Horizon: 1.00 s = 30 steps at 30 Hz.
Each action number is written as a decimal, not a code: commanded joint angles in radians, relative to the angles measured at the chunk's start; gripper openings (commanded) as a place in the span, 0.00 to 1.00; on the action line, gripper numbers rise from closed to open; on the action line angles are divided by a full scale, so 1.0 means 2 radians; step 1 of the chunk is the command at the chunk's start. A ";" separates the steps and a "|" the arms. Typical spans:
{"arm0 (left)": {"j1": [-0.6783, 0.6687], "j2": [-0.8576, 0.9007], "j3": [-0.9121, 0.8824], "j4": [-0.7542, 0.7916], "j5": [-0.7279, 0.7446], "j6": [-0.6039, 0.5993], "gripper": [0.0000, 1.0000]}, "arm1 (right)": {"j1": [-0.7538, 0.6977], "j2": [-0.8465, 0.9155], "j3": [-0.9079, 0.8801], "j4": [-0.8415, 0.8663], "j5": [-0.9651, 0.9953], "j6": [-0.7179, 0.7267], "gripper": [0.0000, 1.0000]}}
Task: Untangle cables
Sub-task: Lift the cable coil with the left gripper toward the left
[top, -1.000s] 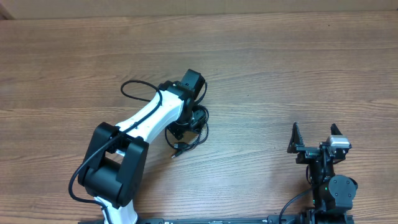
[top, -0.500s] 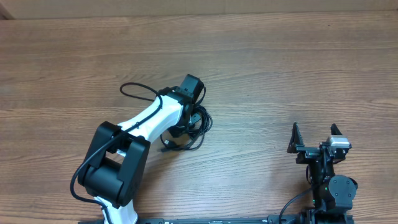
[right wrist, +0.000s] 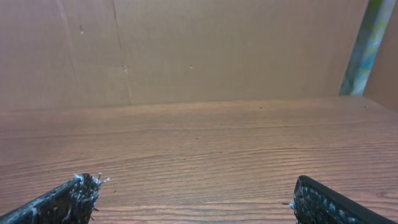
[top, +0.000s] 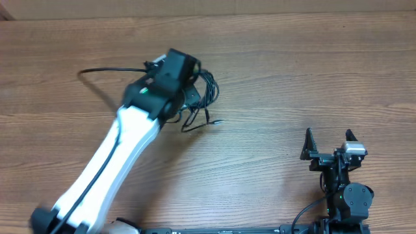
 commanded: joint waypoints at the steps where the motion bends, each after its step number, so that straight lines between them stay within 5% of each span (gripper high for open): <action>1: 0.000 -0.051 0.008 -0.005 0.025 0.035 0.04 | -0.003 -0.002 -0.005 0.003 0.005 0.003 1.00; 8: -0.001 -0.074 0.008 -0.022 0.133 0.186 0.04 | -0.003 -0.002 -0.005 0.003 0.005 0.003 1.00; 13: -0.001 -0.066 0.007 -0.022 0.123 0.194 0.04 | -0.003 -0.002 -0.005 0.003 -0.004 0.044 1.00; 18: -0.001 -0.061 0.007 -0.029 0.036 0.125 0.04 | -0.003 0.001 -0.005 0.011 -0.101 0.351 1.00; 22: 0.000 -0.061 0.007 -0.056 -0.018 0.032 0.04 | -0.003 0.011 -0.005 0.018 -0.283 0.560 1.00; 30: -0.001 -0.061 0.007 -0.071 -0.022 -0.017 0.05 | -0.003 0.012 -0.005 0.045 -0.345 0.553 1.00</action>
